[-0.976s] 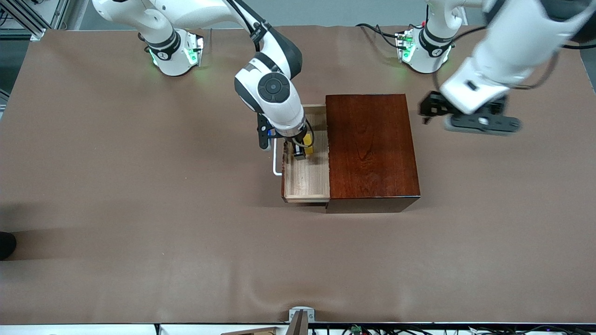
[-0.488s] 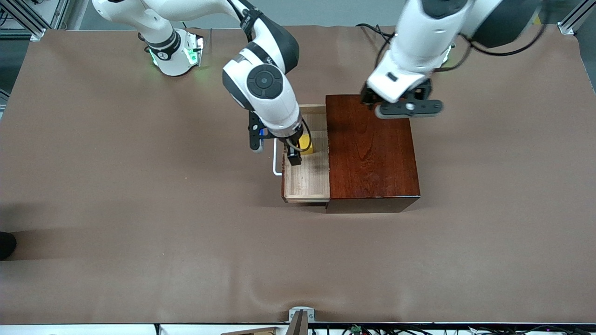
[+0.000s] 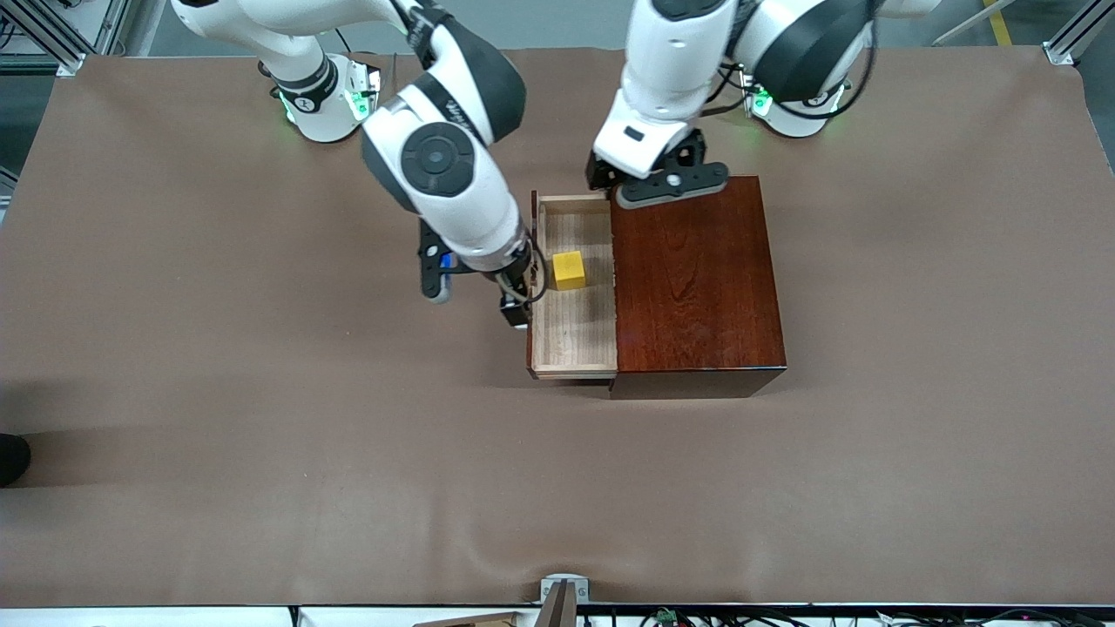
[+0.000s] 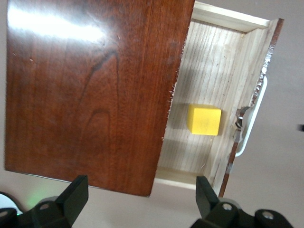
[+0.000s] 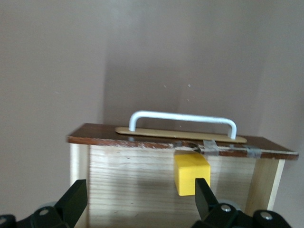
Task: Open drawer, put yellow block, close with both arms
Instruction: 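Push the drawer shut with the left gripper while the right gripper withdraws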
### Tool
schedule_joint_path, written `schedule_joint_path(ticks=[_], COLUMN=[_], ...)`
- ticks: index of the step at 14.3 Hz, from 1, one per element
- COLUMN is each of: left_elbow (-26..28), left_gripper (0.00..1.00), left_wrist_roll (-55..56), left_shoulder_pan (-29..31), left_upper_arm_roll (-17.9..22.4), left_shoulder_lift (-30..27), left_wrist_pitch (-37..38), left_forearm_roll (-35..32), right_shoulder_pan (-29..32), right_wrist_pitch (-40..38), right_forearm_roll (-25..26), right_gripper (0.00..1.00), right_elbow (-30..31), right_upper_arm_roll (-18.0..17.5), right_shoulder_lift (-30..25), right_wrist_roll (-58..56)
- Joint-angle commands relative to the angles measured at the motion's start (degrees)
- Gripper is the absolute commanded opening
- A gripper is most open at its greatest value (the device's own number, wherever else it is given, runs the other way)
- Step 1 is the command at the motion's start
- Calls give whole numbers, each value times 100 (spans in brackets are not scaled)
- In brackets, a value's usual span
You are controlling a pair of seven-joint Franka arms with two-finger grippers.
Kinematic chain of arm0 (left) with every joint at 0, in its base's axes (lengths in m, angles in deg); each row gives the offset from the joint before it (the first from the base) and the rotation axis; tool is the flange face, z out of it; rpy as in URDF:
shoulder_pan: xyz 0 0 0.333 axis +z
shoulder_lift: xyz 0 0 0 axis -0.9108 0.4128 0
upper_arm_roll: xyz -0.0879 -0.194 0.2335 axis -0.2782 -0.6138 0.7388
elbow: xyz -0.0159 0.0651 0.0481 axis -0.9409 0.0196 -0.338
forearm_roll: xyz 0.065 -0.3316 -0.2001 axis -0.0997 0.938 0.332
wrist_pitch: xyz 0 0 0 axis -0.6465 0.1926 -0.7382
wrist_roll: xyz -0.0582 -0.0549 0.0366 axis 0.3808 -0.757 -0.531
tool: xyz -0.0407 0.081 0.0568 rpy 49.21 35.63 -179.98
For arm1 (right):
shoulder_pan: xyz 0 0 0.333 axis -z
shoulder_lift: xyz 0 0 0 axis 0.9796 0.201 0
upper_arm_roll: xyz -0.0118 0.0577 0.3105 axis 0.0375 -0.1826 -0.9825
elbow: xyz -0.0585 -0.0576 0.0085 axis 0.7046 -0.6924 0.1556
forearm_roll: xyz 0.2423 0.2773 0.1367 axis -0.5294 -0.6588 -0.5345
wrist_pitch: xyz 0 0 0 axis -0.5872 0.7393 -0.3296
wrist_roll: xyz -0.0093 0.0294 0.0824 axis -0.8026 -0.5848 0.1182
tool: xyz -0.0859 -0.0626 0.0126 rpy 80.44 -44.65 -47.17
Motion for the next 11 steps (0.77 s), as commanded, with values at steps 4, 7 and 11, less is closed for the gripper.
schedule_joint_path(ticks=[4, 7, 11], left_elbow=[-1089, -1846, -1918], left_gripper=[100, 100, 100], left_wrist_roll=[1909, 3096, 4142], left_shoulder_pan=[-882, -1462, -1831], left_upper_arm_roll=[17, 96, 297], left_shoulder_lift=[1343, 2188, 2611], left_wrist_pitch=[-345, -819, -1819], left_forearm_roll=[-853, -1521, -2033], right_shoulder_pan=[547, 880, 1285], right_wrist_pitch=[-321, -594, -1069], right_forearm_roll=[-78, -78, -87], right_gripper=[100, 100, 100], right_elbow=[-105, -209, -596], right_upper_arm_roll=[-101, -101, -101], right_shoulder_lift=[-257, -354, -354], right_wrist_roll=[-1272, -1993, -2881])
